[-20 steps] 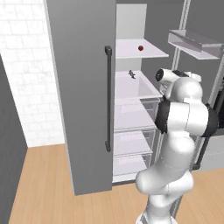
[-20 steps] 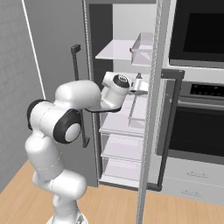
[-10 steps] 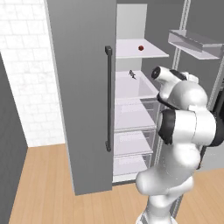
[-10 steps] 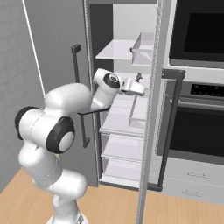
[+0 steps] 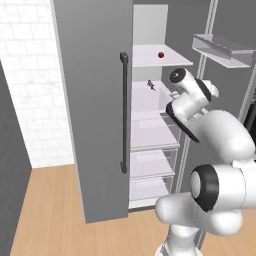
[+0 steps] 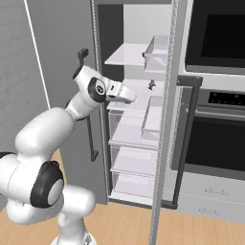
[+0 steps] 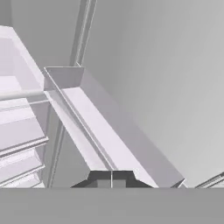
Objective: Take the strawberry from the fridge and place it on top of the pancake, located on the dining counter.
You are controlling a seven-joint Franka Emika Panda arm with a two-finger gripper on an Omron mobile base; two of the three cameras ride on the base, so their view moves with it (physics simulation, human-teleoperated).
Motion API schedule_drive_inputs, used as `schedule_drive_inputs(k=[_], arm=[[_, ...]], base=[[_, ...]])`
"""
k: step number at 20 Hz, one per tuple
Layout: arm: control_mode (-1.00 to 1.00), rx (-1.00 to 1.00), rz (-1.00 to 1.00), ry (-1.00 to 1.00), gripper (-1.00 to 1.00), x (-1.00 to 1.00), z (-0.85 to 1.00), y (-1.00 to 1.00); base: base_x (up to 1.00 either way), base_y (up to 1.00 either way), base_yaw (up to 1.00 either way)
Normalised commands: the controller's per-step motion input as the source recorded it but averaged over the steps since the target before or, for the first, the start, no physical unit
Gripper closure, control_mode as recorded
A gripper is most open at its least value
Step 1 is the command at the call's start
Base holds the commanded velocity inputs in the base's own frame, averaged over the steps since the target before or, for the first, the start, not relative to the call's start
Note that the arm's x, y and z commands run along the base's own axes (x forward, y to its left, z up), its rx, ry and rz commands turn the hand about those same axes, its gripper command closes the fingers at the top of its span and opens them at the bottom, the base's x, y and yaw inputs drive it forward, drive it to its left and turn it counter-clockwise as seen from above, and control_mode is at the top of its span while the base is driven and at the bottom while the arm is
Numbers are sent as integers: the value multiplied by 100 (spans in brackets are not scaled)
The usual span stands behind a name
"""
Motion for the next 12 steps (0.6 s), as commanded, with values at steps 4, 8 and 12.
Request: schedule_drive_inputs(k=[4, 8, 12], arm=[[-100, 18, 44, 0, 100, -77, 0, 100], [-100, 21, 38, 0, -100, -61, 2, 69], [-100, 11, 13, -7, -100, -82, 29, 4]], base=[[0, 0, 0], [0, 0, 0], [0, 0, 0]])
